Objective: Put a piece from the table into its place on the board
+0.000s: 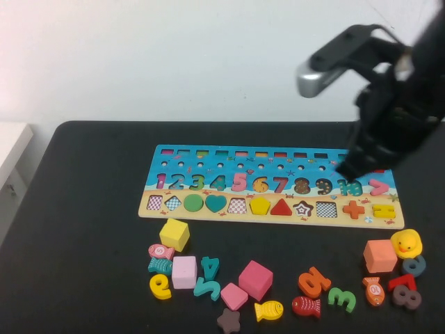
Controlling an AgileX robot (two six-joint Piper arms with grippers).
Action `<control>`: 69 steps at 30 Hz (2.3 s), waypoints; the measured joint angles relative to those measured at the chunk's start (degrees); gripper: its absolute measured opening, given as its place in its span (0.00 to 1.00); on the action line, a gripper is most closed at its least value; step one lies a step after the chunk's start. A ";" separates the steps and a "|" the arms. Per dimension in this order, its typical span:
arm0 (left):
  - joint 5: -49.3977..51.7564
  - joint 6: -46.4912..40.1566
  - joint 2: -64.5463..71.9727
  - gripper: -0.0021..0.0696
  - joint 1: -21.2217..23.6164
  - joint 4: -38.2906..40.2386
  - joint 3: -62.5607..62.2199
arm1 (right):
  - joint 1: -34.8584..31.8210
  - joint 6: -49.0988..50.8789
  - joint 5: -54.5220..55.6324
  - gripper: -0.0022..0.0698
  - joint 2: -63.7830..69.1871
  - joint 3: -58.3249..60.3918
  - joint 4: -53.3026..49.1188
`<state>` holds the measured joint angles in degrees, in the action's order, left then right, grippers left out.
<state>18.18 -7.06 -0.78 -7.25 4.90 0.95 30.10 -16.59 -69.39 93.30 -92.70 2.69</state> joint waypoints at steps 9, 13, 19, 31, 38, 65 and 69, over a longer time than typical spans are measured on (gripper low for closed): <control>0.00 0.00 0.00 0.03 0.00 0.00 0.00 | 0.00 0.35 -1.34 0.06 -13.61 10.36 0.76; 0.00 0.00 0.00 0.03 0.00 0.00 0.00 | 0.00 0.70 -1.34 0.06 -14.57 10.57 0.76; 0.00 0.00 0.00 0.03 0.00 0.00 0.00 | 0.00 0.70 -1.34 0.06 -13.94 10.57 0.85; 0.00 0.00 0.00 0.03 0.00 0.22 0.00 | -0.38 0.93 -1.34 0.06 -23.82 10.70 1.17; 0.00 0.00 0.00 0.03 0.00 0.22 0.00 | -8.15 0.93 -1.34 0.06 -35.40 10.70 2.89; 0.00 0.00 0.00 0.03 0.00 0.22 0.00 | -28.85 0.93 -1.34 0.06 -72.09 10.52 3.26; 0.00 0.00 0.00 0.03 0.00 0.22 0.00 | -29.74 0.00 -0.52 0.06 -77.14 13.72 2.87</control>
<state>18.18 -7.06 -0.78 -7.25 5.12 0.95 0.36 -16.59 -69.91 16.16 -78.98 5.57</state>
